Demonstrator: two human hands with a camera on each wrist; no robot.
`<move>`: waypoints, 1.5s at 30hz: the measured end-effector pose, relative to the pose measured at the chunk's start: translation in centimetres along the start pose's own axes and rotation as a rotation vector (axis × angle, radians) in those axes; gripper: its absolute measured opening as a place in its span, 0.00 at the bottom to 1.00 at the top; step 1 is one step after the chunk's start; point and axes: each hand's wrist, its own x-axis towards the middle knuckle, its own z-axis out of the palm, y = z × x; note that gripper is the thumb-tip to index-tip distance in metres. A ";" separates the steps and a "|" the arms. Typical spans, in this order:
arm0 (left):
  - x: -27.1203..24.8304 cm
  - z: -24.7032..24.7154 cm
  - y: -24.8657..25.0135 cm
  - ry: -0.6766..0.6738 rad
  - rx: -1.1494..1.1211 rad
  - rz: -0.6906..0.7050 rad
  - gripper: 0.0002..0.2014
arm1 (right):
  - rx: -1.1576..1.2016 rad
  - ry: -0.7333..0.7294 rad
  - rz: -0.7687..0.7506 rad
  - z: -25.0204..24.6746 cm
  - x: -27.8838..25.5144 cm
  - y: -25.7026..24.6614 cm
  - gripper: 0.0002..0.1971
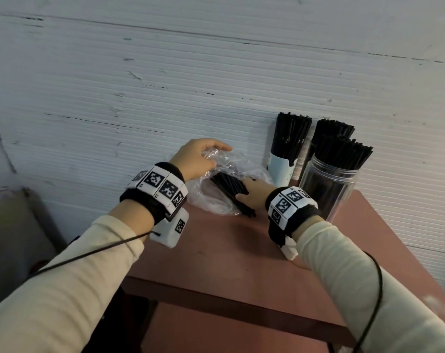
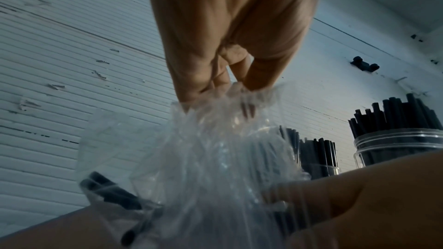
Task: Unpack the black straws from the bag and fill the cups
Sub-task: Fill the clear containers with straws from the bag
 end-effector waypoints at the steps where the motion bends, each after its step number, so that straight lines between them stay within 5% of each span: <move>1: 0.1 0.0 0.0 0.003 -0.017 0.002 0.25 | -0.007 -0.007 -0.023 -0.1 0.0 -0.1 0.32; 14: 0.9 -0.5 -0.6 0.017 -0.109 0.003 0.24 | 0.153 0.095 -0.170 -0.9 -1.2 -0.4 0.14; 37: 0.6 0.1 -0.4 0.076 -0.004 -0.056 0.25 | 0.508 0.295 -0.209 -2.4 -4.4 -0.3 0.13; 45: -0.3 0.2 -0.1 0.021 0.110 -0.063 0.25 | 0.656 0.225 -0.237 -4.0 -8.2 1.7 0.12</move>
